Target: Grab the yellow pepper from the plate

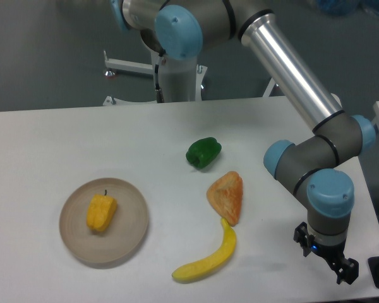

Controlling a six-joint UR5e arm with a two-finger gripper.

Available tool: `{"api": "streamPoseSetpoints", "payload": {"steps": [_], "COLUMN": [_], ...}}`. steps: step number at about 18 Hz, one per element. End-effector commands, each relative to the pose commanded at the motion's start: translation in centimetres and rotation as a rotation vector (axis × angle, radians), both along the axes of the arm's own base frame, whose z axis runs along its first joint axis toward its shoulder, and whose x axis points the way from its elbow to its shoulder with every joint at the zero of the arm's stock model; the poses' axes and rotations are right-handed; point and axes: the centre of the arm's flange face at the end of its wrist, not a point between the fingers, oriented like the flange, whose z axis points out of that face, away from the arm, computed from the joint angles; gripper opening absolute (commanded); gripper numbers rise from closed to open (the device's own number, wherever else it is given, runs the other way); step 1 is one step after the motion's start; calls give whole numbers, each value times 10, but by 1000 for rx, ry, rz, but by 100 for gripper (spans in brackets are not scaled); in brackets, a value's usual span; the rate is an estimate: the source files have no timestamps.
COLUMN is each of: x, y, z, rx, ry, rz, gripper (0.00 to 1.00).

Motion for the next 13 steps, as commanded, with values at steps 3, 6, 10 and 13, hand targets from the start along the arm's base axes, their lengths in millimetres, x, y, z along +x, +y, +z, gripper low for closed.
{"api": "streamPoseSetpoints", "payload": {"steps": [3, 6, 10, 13], "x": [5, 21, 49, 84], "y": [3, 9, -7, -11], "z": [0, 9, 34, 56], "rx": [0, 3, -4, -11], "ry": [-1, -1, -31, -54], "rz": [0, -8, 35, 54], "gripper": [100, 100, 100, 100]}}
